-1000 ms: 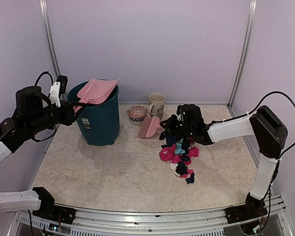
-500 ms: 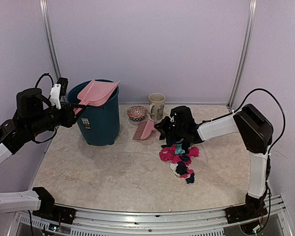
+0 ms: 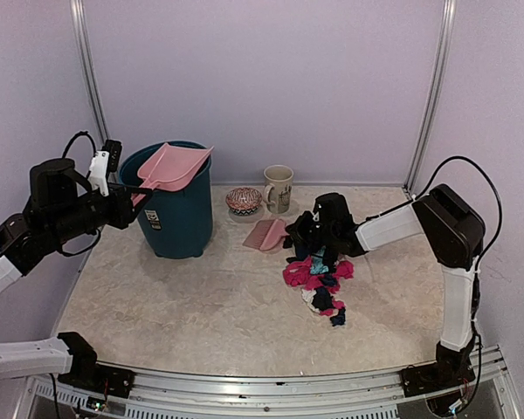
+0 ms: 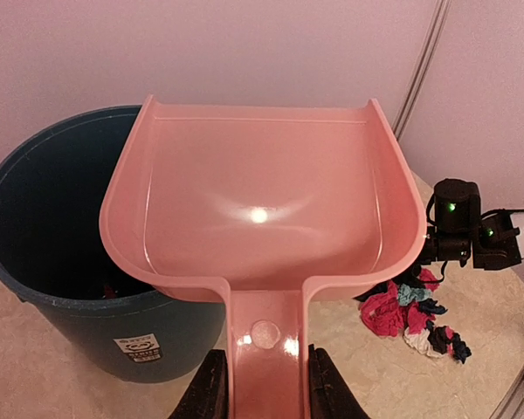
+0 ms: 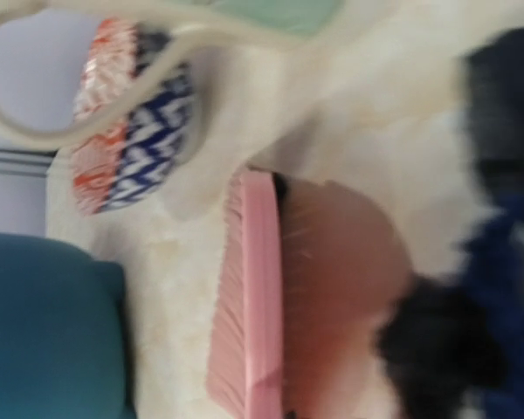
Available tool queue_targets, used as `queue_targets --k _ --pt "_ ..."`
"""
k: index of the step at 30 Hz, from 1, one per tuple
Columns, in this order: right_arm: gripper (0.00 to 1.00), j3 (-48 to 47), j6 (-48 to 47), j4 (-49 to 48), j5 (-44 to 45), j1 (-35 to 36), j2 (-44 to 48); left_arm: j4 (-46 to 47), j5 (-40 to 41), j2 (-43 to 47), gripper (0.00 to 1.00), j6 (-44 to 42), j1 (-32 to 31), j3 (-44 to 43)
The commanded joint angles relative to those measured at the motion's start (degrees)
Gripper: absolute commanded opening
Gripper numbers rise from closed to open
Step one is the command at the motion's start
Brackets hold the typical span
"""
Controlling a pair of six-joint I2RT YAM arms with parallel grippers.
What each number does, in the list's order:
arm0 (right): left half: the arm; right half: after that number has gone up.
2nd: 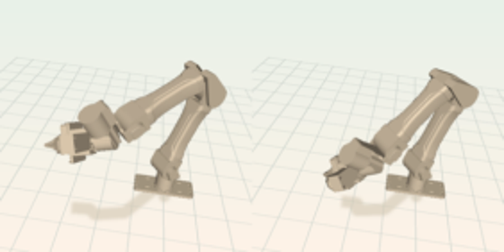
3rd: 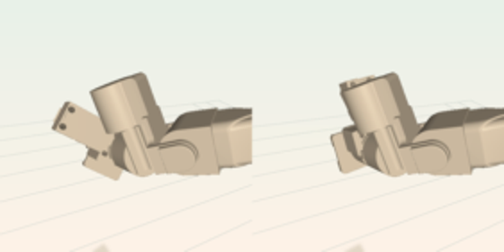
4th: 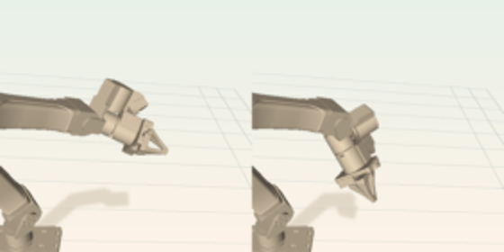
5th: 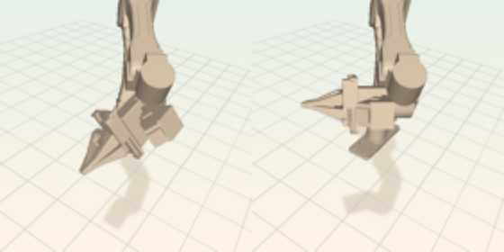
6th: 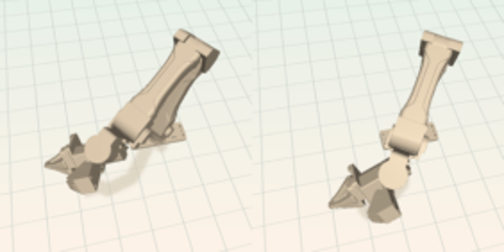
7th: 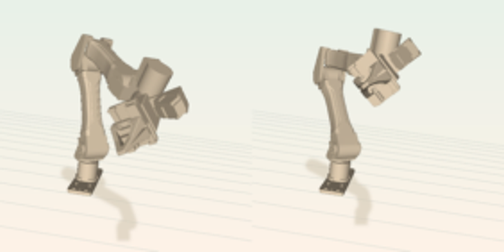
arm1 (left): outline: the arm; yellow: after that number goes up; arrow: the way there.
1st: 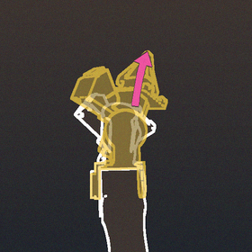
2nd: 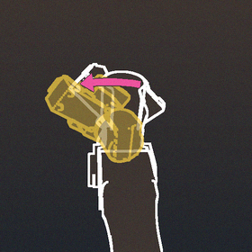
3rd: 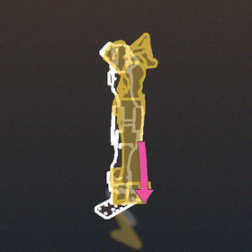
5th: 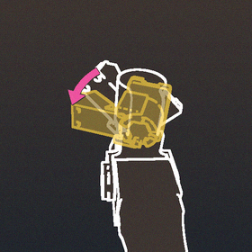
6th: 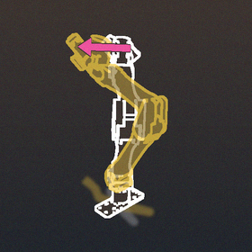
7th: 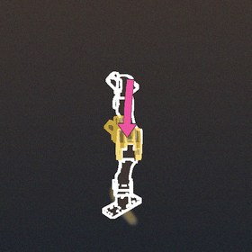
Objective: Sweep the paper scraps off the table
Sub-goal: Sweep the paper scraps at the center of the board.
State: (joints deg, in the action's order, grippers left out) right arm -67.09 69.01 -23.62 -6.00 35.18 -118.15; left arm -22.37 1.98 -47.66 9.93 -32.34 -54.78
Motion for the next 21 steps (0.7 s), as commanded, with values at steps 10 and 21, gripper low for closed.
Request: queue_targets --k 10,21 --pt "0.0 15.25 -1.62 2.93 1.65 -4.75 17.37 1.66 -0.32 0.16 0.0 -0.72 -0.24 0.48" --pt "0.0 19.24 -12.17 14.4 0.81 -5.8 39.2 1.63 -3.22 -1.78 0.0 -0.45 -0.05 0.11"
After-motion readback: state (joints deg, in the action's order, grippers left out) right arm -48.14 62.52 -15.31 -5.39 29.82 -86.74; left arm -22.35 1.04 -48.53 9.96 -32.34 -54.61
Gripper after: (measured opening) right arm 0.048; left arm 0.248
